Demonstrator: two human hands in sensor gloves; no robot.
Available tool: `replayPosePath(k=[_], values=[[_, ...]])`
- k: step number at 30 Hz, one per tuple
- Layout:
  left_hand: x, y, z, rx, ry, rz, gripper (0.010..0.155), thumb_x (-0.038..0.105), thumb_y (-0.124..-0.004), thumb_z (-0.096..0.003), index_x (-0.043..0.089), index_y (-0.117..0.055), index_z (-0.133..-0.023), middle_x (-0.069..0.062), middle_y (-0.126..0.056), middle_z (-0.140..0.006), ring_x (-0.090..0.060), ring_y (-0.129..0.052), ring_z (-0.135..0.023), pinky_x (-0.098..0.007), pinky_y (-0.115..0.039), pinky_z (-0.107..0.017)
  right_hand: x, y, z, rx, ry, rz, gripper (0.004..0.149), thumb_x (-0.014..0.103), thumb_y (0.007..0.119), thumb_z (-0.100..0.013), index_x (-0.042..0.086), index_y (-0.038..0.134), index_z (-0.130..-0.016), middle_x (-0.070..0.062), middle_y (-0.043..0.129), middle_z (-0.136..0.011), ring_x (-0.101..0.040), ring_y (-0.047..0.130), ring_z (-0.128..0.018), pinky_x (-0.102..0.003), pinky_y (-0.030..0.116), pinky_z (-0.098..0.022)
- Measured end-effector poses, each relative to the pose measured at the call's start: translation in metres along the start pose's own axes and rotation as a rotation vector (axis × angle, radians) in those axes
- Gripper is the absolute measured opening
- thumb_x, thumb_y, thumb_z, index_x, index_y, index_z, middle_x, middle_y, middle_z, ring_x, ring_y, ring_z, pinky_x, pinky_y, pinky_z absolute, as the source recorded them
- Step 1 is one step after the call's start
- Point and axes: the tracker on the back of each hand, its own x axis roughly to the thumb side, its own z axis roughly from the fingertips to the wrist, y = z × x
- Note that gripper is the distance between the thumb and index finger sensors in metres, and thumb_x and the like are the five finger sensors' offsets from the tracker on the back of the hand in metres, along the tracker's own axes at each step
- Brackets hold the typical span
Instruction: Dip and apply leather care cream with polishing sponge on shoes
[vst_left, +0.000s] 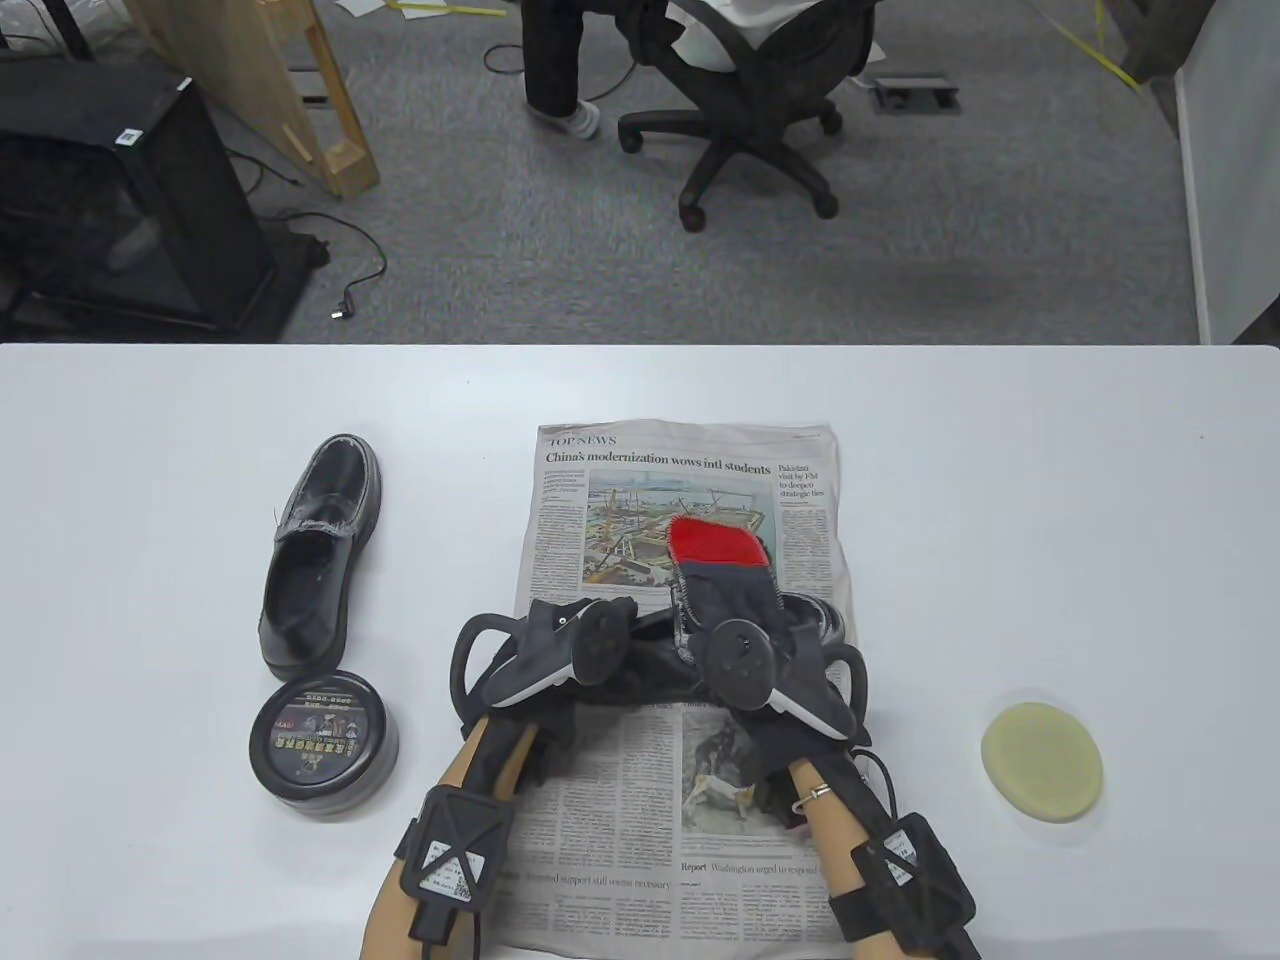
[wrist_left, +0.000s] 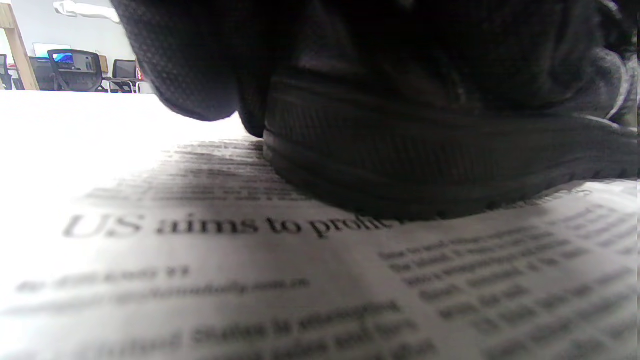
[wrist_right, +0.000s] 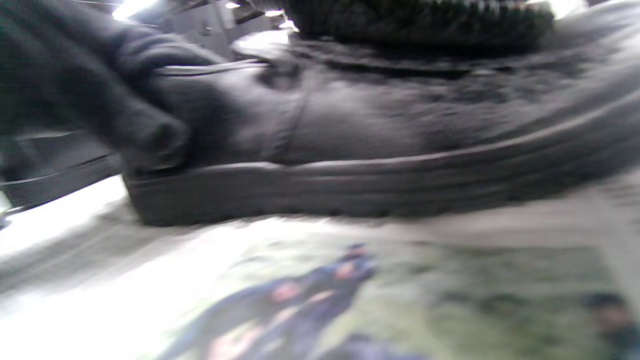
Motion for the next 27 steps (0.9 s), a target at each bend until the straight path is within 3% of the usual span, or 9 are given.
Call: replayPosePath(k=[7, 10, 15, 17, 19, 23, 27], values=[[0.000, 0.000, 0.000, 0.003, 0.005, -0.006, 0.083, 0.063, -0.082, -0.0306, 0.034, -0.065, -0.106, 0.002, -0.086, -0.105, -0.025, -0.092, -0.091, -0.050, -0.080, -0.068, -0.040, -0.019, 0.005, 0.021, 0.099, 0.019, 0.052, 0.038, 0.050, -0.065, 0.015, 0.051, -0.112, -0.013, 0.053, -0.117, -0.041, 0.056, -0.106, -0.055, 0.057, -0.072], [0.000, 0.001, 0.000, -0.002, 0.008, -0.014, 0.084, 0.063, -0.082, -0.0308, 0.034, -0.064, -0.107, 0.001, -0.086, -0.106, -0.025, -0.092, -0.091, -0.050, -0.080, -0.068, -0.066, -0.035, 0.015, -0.070, 0.172, -0.035, 0.052, 0.037, 0.050, -0.065, 0.014, 0.052, -0.112, -0.016, 0.058, -0.114, -0.043, 0.068, -0.099, -0.053, 0.064, -0.070], [0.001, 0.001, 0.000, -0.004, 0.012, -0.026, 0.084, 0.064, -0.081, -0.0310, 0.033, -0.064, -0.108, 0.001, -0.086, -0.106, -0.025, -0.092, -0.091, -0.050, -0.080, -0.067, -0.115, -0.065, 0.031, -0.212, 0.321, -0.118, 0.052, 0.037, 0.048, -0.066, 0.014, 0.049, -0.113, -0.016, 0.054, -0.116, -0.045, 0.069, -0.099, -0.053, 0.064, -0.069], [0.002, 0.001, 0.001, -0.006, 0.018, -0.038, 0.084, 0.064, -0.081, -0.0312, 0.033, -0.064, -0.108, 0.001, -0.086, -0.106, -0.025, -0.092, -0.091, -0.050, -0.080, -0.067, -0.127, -0.074, 0.036, -0.309, 0.378, -0.081, 0.052, 0.036, 0.049, -0.066, 0.015, 0.047, -0.113, -0.015, 0.051, -0.117, -0.045, 0.067, -0.100, -0.054, 0.063, -0.070], [0.002, 0.001, 0.002, -0.005, 0.022, -0.045, 0.085, 0.065, -0.080, -0.0314, 0.033, -0.064, -0.108, 0.000, -0.086, -0.106, -0.025, -0.092, -0.091, -0.050, -0.080, -0.067, -0.137, -0.078, 0.038, -0.337, 0.421, 0.026, 0.052, 0.037, 0.048, -0.066, 0.017, 0.045, -0.114, -0.013, 0.048, -0.118, -0.044, 0.064, -0.102, -0.055, 0.062, -0.071], [0.003, 0.001, 0.003, -0.004, 0.031, -0.050, 0.085, 0.065, -0.080, -0.0318, 0.032, -0.063, -0.109, 0.000, -0.086, -0.106, -0.025, -0.092, -0.091, -0.051, -0.080, -0.067, -0.155, -0.058, 0.031, -0.235, 0.486, 0.252, 0.053, 0.039, 0.048, -0.065, 0.024, 0.041, -0.114, -0.008, 0.043, -0.121, -0.043, 0.058, -0.106, -0.058, 0.059, -0.073], [0.004, 0.002, 0.003, 0.002, 0.033, -0.070, 0.087, 0.066, -0.079, -0.0320, 0.031, -0.062, -0.110, -0.001, -0.084, -0.108, -0.026, -0.090, -0.093, -0.051, -0.079, -0.068, -0.172, -0.020, 0.020, 0.096, 0.491, 0.261, 0.053, 0.042, 0.056, -0.061, 0.029, 0.047, -0.112, -0.006, 0.049, -0.120, -0.043, 0.054, -0.108, -0.061, 0.057, -0.073]])
